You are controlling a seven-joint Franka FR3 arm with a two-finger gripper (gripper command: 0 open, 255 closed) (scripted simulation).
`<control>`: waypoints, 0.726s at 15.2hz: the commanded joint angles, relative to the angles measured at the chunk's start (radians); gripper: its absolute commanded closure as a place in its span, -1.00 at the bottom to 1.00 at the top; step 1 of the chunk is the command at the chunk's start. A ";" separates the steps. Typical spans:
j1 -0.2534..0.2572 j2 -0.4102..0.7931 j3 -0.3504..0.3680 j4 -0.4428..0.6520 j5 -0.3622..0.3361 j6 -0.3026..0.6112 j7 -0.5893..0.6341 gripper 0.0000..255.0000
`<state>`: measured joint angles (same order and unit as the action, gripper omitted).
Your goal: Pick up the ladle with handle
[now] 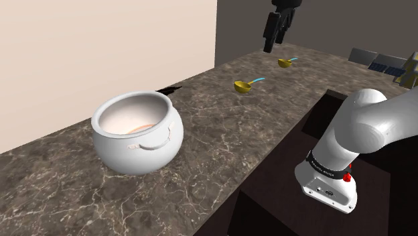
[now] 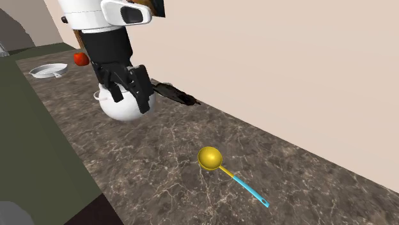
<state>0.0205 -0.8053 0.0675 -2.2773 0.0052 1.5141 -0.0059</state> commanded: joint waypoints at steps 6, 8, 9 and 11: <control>0.054 -0.069 -0.135 -0.167 -0.096 0.134 -0.297 -1.00; 0.072 -0.078 -0.195 -0.218 -0.139 0.192 -0.415 -1.00; 0.080 -0.079 -0.227 -0.240 -0.161 0.222 -0.474 -1.00; 0.098 -0.071 -0.292 -0.277 -0.204 0.284 -0.592 -1.00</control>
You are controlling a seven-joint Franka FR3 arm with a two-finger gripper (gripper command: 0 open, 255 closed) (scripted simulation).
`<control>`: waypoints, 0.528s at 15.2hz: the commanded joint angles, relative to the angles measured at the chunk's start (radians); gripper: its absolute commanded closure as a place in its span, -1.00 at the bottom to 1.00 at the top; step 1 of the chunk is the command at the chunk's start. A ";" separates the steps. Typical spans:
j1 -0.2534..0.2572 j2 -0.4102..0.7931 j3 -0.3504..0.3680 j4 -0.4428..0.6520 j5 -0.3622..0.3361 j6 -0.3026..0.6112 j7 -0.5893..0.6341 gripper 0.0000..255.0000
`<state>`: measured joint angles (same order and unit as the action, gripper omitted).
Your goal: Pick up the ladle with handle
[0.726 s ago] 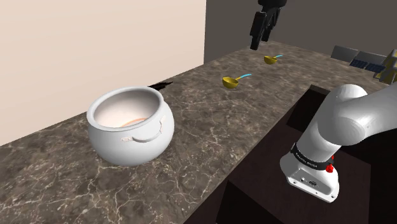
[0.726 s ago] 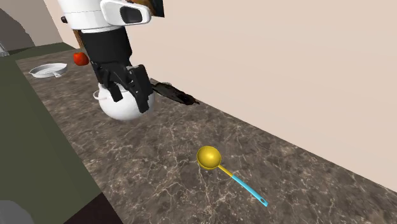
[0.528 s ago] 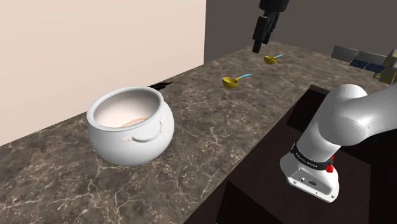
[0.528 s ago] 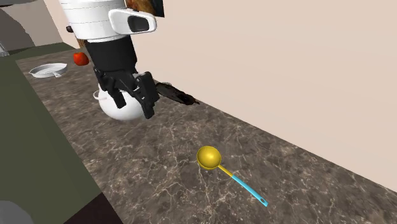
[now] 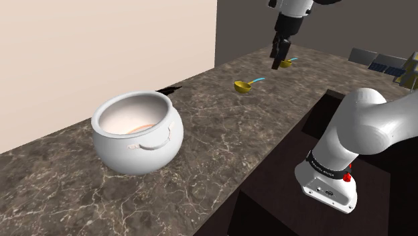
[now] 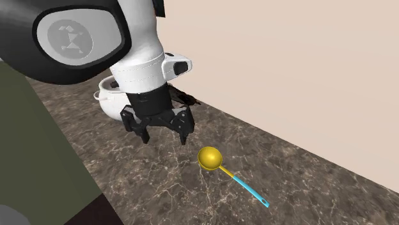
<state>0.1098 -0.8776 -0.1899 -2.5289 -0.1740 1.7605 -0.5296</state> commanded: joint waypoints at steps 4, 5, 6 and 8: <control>0.048 0.054 -0.174 -0.069 -0.103 0.172 -0.306 -1.00; 0.060 0.075 -0.210 -0.073 -0.119 0.207 -0.365 -1.00; 0.075 0.099 -0.247 -0.075 -0.135 0.242 -0.425 -1.00; 0.110 0.154 -0.323 -0.071 -0.158 0.313 -0.545 -1.00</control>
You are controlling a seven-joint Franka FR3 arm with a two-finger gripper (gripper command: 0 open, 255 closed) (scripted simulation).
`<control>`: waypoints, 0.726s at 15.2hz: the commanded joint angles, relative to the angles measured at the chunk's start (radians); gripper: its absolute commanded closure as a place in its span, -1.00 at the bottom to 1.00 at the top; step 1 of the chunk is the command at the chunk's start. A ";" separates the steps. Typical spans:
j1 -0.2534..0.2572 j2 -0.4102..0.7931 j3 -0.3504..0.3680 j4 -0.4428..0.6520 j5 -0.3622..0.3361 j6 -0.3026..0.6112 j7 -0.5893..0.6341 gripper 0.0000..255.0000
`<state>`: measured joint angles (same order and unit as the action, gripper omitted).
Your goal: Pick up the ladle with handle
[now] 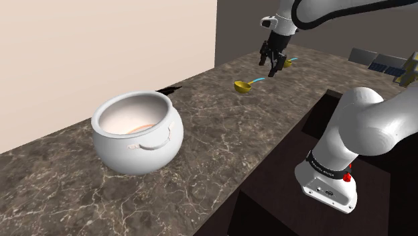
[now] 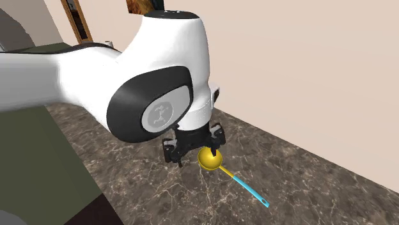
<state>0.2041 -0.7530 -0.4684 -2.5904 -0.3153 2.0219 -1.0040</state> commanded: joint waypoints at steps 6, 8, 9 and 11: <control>0.189 0.241 -0.294 0.056 -0.011 0.254 -0.454 -1.00; 0.278 0.323 -0.393 0.092 0.028 0.314 -0.597 -1.00; 0.328 0.366 -0.444 0.112 0.059 0.342 -0.673 -1.00; 0.341 0.385 -0.464 0.098 0.067 0.374 -0.683 -1.00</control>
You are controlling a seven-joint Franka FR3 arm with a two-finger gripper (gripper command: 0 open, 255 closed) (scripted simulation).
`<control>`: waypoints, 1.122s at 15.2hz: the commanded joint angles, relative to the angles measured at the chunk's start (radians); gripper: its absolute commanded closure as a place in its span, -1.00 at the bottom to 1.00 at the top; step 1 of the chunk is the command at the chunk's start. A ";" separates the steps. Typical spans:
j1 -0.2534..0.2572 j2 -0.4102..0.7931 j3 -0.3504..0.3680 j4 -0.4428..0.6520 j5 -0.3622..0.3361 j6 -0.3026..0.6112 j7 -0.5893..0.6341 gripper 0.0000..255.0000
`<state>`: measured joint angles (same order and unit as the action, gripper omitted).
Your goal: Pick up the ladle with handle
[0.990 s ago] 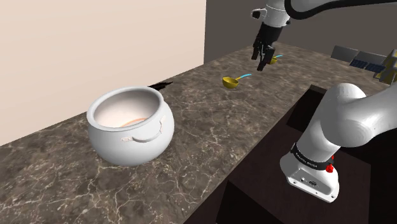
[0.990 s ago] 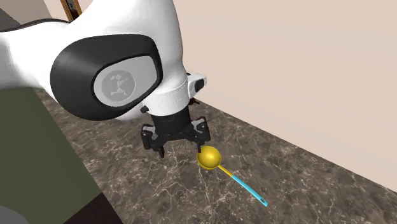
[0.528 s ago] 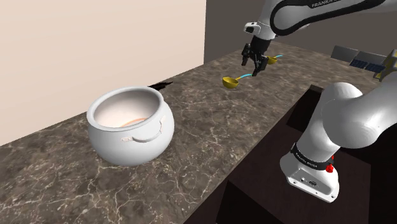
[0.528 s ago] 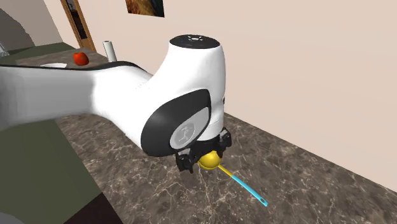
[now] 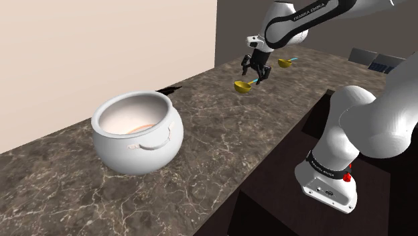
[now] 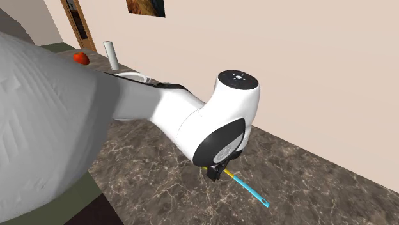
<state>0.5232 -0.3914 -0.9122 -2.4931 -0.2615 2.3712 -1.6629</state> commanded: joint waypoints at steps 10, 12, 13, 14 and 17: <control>0.063 0.084 -0.076 -0.035 0.053 0.113 -0.062 1.00; 0.062 0.083 -0.076 -0.035 0.052 0.113 -0.062 1.00; 0.062 0.083 -0.077 -0.035 0.052 0.113 -0.062 1.00; 0.061 0.082 -0.076 -0.035 0.051 0.112 -0.062 1.00; 0.061 0.082 -0.076 -0.035 0.051 0.112 -0.062 1.00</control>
<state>0.5846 -0.3092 -0.9883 -2.5281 -0.2102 2.4834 -1.7249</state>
